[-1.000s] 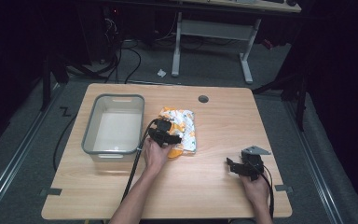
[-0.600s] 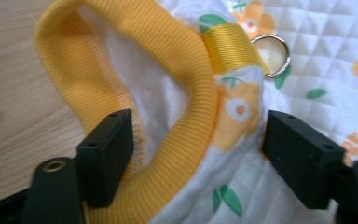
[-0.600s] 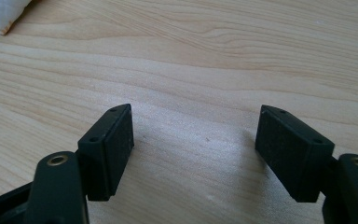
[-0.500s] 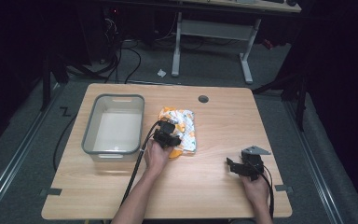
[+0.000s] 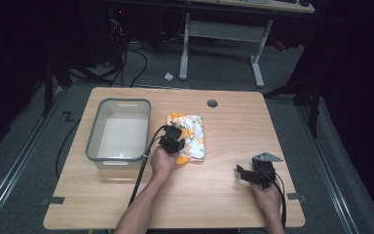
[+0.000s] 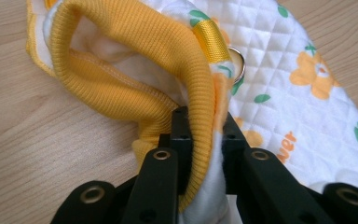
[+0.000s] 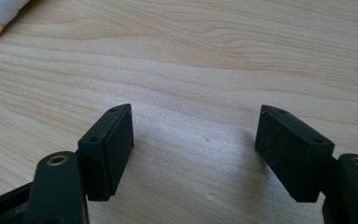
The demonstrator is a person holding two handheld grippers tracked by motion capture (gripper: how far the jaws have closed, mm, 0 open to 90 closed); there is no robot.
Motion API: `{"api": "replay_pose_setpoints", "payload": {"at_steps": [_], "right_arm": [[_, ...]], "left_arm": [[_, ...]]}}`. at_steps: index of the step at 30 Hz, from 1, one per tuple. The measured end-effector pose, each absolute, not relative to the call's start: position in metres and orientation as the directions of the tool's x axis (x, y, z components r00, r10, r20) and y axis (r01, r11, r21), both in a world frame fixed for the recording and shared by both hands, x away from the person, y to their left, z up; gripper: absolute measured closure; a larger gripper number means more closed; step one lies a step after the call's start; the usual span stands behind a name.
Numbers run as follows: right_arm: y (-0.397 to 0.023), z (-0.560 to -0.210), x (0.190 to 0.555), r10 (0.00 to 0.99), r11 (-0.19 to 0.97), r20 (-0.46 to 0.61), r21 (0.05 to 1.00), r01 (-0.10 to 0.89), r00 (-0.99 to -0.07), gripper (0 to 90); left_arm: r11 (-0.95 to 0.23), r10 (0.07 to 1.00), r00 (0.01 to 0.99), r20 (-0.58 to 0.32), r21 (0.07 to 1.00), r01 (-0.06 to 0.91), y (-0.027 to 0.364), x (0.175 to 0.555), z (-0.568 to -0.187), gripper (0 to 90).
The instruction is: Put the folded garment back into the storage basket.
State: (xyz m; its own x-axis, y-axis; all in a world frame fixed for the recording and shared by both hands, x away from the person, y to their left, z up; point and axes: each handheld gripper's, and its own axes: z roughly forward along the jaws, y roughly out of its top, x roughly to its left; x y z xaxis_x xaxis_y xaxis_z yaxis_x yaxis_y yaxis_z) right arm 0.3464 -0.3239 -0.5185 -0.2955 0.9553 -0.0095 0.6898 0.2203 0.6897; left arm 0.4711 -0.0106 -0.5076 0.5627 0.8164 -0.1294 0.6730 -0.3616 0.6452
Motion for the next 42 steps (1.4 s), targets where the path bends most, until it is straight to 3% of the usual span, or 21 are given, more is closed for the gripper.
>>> {"api": "replay_pose_setpoints", "payload": {"at_steps": [20,42], "right_arm": [[-0.324,-0.518,0.347,0.955,0.220,-0.009,0.690,0.690,-0.295,28.2],[-0.324,-0.518,0.346,0.955,0.222,-0.010,0.690,0.689,-0.297,28.2]], "left_arm": [[-0.301,0.750,0.631,-0.200,0.746,0.594,0.001,0.449,-0.461,82.9],[-0.297,0.702,0.685,-0.197,0.793,0.532,0.011,0.430,-0.413,82.9]]}}
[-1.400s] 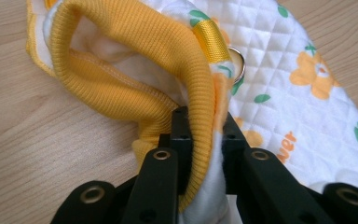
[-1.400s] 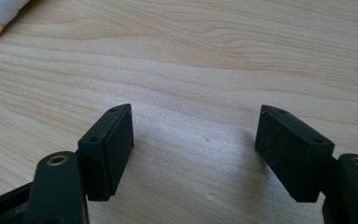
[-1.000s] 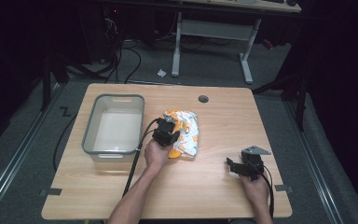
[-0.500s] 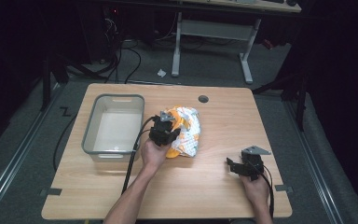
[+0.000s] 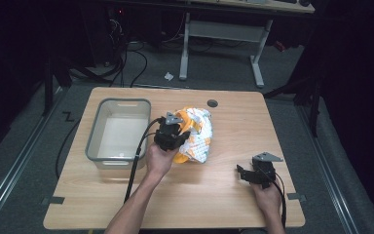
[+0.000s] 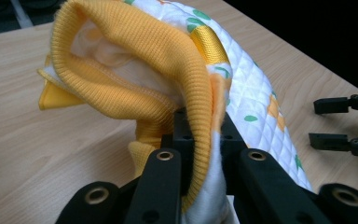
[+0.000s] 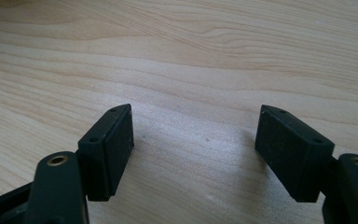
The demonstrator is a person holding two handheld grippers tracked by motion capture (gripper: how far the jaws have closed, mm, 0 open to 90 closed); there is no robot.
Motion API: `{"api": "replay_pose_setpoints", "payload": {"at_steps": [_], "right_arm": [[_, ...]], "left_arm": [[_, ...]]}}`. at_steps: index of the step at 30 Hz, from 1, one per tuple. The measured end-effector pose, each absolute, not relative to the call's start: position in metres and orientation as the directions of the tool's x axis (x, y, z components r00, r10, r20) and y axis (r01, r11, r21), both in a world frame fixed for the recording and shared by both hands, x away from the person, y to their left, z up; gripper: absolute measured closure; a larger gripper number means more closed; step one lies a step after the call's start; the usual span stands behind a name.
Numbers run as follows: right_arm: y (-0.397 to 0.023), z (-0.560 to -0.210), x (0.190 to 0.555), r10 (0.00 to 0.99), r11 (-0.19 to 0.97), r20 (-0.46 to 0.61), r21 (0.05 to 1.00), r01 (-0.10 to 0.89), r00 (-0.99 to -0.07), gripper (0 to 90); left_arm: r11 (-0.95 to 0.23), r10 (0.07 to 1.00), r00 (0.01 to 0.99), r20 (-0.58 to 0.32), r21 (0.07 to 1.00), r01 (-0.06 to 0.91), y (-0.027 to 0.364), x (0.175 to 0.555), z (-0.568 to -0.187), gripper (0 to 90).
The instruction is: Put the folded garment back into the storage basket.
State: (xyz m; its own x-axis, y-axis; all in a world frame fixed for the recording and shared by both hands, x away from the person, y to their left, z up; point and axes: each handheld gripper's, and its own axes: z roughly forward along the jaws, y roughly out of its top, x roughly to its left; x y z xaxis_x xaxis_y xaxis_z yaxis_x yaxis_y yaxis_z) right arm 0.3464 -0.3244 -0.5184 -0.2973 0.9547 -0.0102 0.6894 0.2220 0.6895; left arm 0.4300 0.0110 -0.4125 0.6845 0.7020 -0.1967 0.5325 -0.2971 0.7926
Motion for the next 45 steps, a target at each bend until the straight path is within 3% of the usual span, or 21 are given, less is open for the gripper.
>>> {"api": "replay_pose_setpoints", "payload": {"at_steps": [45], "right_arm": [[-0.325,-0.518,0.347,0.955,0.222,-0.012,0.690,0.689,-0.296,28.4]], "left_arm": [[-0.196,0.726,0.640,-0.252,0.817,0.543,0.094,0.424,-0.371,82.8]]}}
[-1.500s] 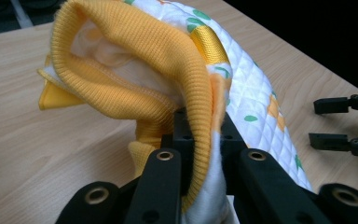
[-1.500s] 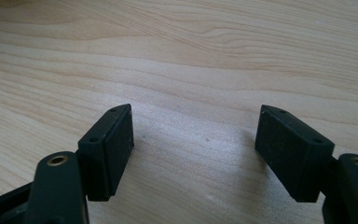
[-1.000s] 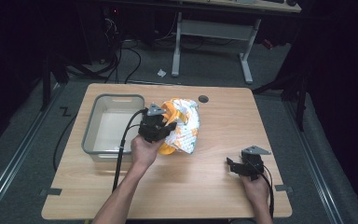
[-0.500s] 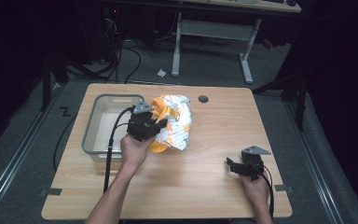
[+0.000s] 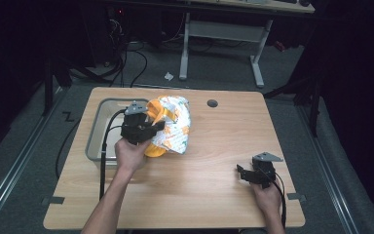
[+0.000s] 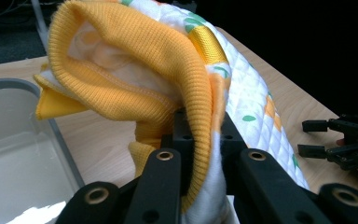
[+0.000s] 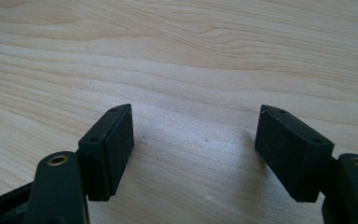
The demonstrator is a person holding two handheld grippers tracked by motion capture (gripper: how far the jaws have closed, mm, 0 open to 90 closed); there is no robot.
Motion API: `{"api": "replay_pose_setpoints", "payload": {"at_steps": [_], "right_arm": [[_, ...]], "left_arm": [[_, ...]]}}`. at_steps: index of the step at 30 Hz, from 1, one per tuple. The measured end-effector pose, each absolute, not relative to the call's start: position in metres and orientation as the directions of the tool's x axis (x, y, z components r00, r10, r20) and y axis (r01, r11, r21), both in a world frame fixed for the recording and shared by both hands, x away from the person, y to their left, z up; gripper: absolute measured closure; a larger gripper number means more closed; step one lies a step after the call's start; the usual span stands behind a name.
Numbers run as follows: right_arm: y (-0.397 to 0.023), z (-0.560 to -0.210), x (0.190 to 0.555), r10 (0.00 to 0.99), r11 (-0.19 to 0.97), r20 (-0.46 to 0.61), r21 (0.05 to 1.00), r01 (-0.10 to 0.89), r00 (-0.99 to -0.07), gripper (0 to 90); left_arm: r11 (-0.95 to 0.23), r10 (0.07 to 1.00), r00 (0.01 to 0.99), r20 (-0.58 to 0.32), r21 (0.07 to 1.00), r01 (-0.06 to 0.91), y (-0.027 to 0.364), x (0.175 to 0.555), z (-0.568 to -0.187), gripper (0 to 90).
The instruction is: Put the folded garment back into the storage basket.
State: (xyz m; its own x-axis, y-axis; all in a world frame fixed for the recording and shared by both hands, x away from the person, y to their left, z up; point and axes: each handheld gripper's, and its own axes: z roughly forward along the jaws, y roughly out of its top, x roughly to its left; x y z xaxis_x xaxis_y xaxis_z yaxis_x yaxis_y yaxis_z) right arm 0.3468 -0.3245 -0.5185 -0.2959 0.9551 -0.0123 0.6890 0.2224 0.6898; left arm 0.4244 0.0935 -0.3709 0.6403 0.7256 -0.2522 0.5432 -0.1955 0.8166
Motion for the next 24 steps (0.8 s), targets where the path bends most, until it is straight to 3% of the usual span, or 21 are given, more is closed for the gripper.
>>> {"api": "replay_pose_setpoints", "payload": {"at_steps": [24], "right_arm": [[-0.324,-0.518,0.347,0.956,0.221,-0.012,0.689,0.690,-0.294,28.2]], "left_arm": [[-0.212,0.769,0.606,-0.204,0.813,0.543,0.147,0.429,-0.359,82.8]]}}
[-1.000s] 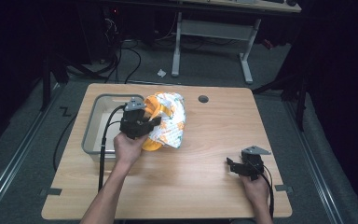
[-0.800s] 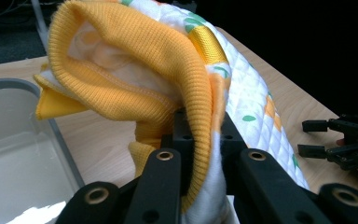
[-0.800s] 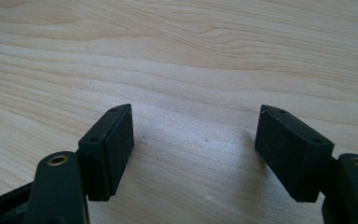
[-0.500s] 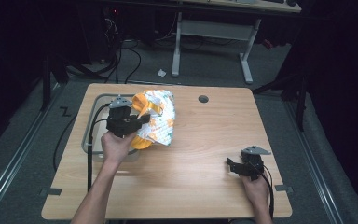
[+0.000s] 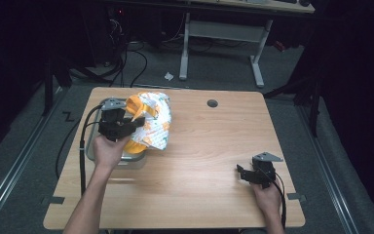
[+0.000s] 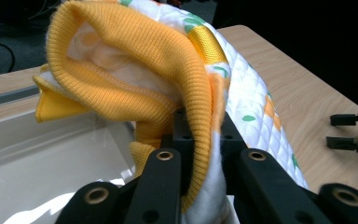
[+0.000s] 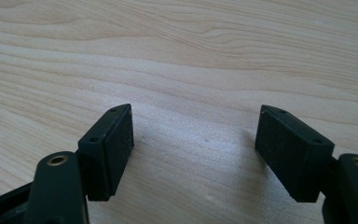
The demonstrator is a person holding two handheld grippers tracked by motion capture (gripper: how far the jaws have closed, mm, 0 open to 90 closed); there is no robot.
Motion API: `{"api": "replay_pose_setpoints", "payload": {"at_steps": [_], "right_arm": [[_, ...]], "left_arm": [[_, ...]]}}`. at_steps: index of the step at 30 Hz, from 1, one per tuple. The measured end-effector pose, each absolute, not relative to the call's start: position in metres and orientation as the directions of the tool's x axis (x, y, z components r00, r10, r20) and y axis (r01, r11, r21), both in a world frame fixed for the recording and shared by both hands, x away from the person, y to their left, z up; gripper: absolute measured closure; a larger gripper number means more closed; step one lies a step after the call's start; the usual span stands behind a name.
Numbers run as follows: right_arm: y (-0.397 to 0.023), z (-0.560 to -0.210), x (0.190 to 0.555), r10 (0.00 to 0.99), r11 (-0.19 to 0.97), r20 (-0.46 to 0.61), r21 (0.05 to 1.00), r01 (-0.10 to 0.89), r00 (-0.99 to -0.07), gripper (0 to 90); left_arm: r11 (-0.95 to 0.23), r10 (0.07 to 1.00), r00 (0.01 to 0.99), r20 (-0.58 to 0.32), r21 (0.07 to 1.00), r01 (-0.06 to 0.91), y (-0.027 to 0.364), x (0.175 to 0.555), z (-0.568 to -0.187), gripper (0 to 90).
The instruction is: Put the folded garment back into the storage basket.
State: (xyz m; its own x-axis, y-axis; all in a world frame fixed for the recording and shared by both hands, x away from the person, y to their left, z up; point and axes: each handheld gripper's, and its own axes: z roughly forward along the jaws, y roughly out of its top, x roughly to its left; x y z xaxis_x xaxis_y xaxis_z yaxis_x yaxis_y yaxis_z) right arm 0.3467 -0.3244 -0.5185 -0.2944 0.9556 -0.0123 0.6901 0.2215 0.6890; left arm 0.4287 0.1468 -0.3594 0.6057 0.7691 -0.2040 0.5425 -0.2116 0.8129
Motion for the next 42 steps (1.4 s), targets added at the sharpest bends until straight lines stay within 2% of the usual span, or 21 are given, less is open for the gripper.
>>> {"api": "replay_pose_setpoints", "payload": {"at_steps": [20,29,42], "right_arm": [[-0.324,-0.518,0.347,0.956,0.221,-0.013,0.690,0.690,-0.292,28.0],[-0.324,-0.518,0.347,0.956,0.220,-0.013,0.689,0.690,-0.292,28.0],[-0.324,-0.518,0.347,0.957,0.219,-0.013,0.689,0.690,-0.291,28.0]], "left_arm": [[-0.200,0.814,0.549,-0.191,0.794,0.573,0.188,0.438,-0.371,82.7],[-0.225,0.827,0.538,-0.164,0.780,0.584,0.194,0.441,-0.378,82.6],[-0.237,0.841,0.514,-0.169,0.740,0.630,0.198,0.455,-0.397,82.4]]}}
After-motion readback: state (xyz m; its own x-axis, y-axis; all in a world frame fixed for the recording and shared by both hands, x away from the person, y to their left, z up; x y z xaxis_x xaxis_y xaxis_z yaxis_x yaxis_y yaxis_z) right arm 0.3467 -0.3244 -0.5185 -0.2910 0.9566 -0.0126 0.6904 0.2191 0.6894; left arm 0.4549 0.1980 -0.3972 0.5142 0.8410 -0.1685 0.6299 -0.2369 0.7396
